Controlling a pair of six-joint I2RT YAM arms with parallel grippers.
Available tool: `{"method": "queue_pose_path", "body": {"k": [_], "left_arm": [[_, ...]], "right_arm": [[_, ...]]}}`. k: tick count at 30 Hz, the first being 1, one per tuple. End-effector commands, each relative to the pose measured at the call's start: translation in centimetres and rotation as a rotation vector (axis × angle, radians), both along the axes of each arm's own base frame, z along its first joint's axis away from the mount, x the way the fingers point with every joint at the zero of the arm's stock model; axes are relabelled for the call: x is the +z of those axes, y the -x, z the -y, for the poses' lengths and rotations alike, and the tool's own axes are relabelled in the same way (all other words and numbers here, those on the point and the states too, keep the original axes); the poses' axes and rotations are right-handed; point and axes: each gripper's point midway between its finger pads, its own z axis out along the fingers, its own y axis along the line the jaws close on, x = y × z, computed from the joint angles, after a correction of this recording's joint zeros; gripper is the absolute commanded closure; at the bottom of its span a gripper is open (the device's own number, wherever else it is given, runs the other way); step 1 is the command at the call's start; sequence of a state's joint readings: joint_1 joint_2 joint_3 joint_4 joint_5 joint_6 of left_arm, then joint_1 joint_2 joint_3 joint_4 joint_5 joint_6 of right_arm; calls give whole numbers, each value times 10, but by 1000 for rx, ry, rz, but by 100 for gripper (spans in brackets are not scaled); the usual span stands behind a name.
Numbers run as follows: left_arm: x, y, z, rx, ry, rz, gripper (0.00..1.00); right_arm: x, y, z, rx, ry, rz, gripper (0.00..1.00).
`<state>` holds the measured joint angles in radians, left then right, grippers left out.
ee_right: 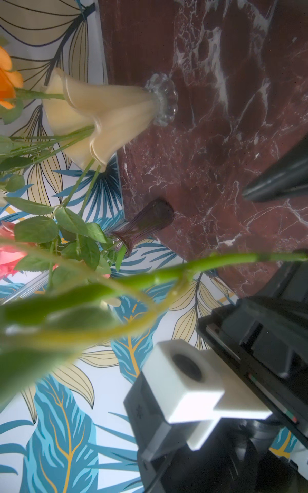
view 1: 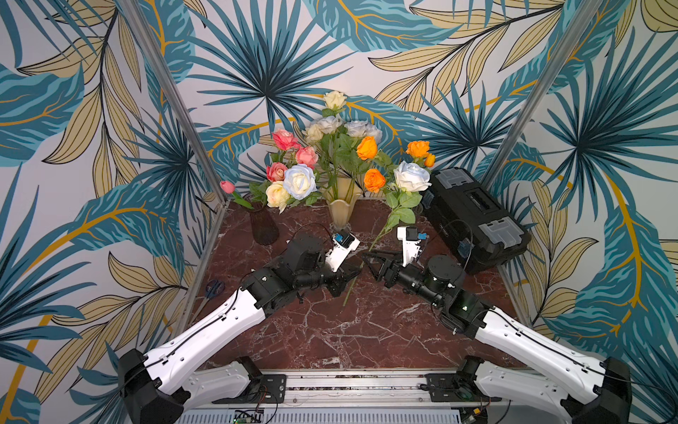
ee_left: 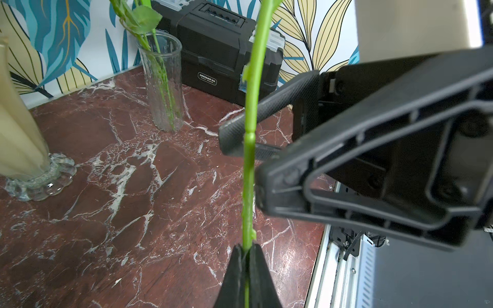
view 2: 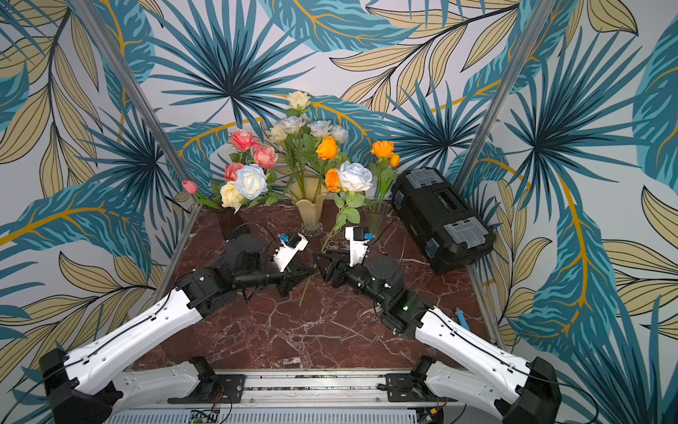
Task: Arrange the flowers in different vases according to their variety
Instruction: Pick up the flower at the center of the board.
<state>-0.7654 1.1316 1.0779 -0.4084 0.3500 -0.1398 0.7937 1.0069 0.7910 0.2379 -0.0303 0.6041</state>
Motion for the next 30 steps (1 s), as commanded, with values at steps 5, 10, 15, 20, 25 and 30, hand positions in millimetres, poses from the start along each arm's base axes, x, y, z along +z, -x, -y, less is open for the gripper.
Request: {"method": "queue_pose_path", "body": {"k": [5, 10, 15, 20, 25, 30], "left_arm": [[18, 6, 4, -28, 47, 38, 100], [17, 6, 4, -32, 41, 46, 100], [13, 4, 2, -24, 28, 47, 100], [8, -3, -8, 53, 17, 49, 37], [-9, -5, -30, 155, 37, 31, 0], [-41, 0, -50, 227, 16, -11, 0]], "right_arm": [[19, -3, -8, 15, -57, 28, 63], [21, -6, -11, 16, -58, 28, 84], [26, -9, -12, 5, -48, 36, 100], [35, -15, -5, -46, 23, 73, 100], [54, -30, 0, -114, 181, 170, 100], [78, -67, -8, -161, 294, 254, 100]]}}
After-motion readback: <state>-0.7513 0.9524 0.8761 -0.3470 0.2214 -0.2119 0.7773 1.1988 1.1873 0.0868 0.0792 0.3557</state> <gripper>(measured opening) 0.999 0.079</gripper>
